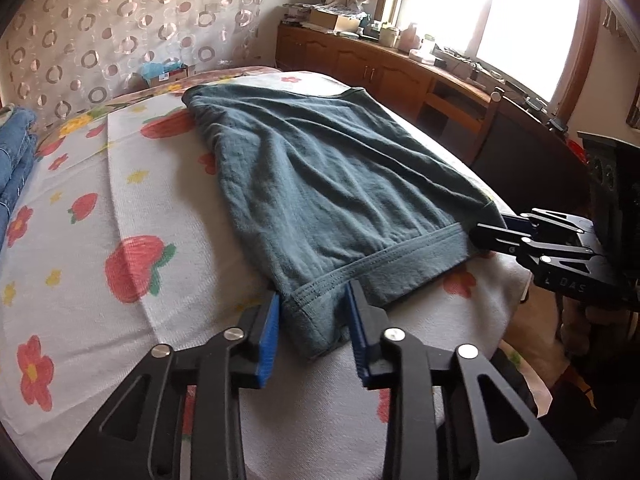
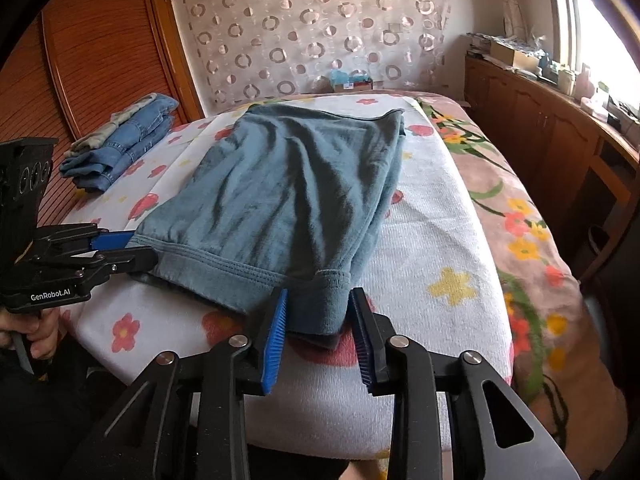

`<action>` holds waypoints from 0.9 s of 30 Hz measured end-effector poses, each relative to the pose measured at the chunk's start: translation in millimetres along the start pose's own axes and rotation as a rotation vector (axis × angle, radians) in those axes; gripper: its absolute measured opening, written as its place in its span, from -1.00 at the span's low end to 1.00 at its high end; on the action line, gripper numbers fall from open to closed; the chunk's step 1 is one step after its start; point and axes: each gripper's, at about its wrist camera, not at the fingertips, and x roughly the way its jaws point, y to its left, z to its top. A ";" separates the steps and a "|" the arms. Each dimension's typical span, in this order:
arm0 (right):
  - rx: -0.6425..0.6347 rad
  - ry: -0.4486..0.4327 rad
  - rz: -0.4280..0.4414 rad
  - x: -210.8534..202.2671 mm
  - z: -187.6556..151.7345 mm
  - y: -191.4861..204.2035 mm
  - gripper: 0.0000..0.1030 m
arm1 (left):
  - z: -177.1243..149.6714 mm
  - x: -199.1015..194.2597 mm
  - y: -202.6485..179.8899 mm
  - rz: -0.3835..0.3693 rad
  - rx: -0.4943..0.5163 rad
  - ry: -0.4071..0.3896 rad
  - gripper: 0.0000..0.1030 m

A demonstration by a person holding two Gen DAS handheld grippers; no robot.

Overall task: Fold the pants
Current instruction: 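Position both open grippers at the folded leg hem, then close both grippers on the leg hem of the shorts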

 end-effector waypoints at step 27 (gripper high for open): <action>-0.028 -0.048 0.100 -37.9 10.1 6.0 -0.81 | 5.8 -56.2 -5.6 -0.025 0.022 -0.094 -0.71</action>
